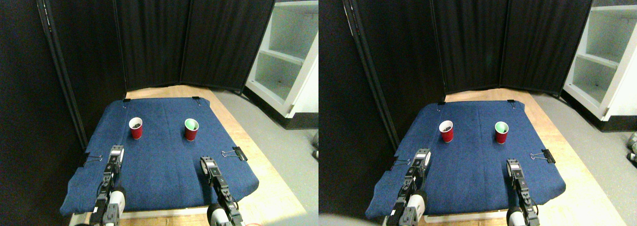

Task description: Pour (bimanual)

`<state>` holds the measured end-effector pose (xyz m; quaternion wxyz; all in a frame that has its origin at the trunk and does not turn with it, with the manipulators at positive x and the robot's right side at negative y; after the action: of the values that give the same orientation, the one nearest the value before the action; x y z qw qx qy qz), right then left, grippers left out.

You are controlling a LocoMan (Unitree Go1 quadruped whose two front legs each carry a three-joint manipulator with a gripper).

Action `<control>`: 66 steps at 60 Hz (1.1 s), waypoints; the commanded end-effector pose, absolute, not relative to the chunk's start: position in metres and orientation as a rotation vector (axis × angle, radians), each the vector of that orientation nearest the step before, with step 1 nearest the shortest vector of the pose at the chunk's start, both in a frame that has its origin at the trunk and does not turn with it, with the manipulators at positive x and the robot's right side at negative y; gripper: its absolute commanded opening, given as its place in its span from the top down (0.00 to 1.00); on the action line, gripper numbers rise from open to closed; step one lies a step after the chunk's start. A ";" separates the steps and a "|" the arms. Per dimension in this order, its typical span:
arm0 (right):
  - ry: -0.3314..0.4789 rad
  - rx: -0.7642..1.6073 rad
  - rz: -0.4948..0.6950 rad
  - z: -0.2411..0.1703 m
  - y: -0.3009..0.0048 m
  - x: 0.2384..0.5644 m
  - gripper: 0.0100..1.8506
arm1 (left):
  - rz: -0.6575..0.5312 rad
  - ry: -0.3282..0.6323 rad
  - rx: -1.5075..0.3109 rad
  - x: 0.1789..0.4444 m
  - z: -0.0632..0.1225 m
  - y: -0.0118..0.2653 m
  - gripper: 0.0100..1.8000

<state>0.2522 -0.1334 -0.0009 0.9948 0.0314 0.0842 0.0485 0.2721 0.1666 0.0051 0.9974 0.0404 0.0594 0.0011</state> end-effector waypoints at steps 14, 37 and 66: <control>0.142 0.063 0.107 0.003 -0.131 0.254 0.81 | 0.011 0.101 0.059 0.274 0.010 0.166 1.00; 0.086 0.124 0.139 0.004 -0.129 0.255 0.82 | 0.015 0.141 0.097 0.275 0.014 0.165 0.53; -0.033 0.277 0.214 0.031 -0.119 0.283 0.79 | -0.017 0.083 -0.192 0.296 0.042 0.150 0.57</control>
<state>0.2765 -0.1216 0.0287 0.9864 0.1267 -0.0050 0.1042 0.2921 0.1556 0.0287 0.9950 -0.0753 0.0662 0.0000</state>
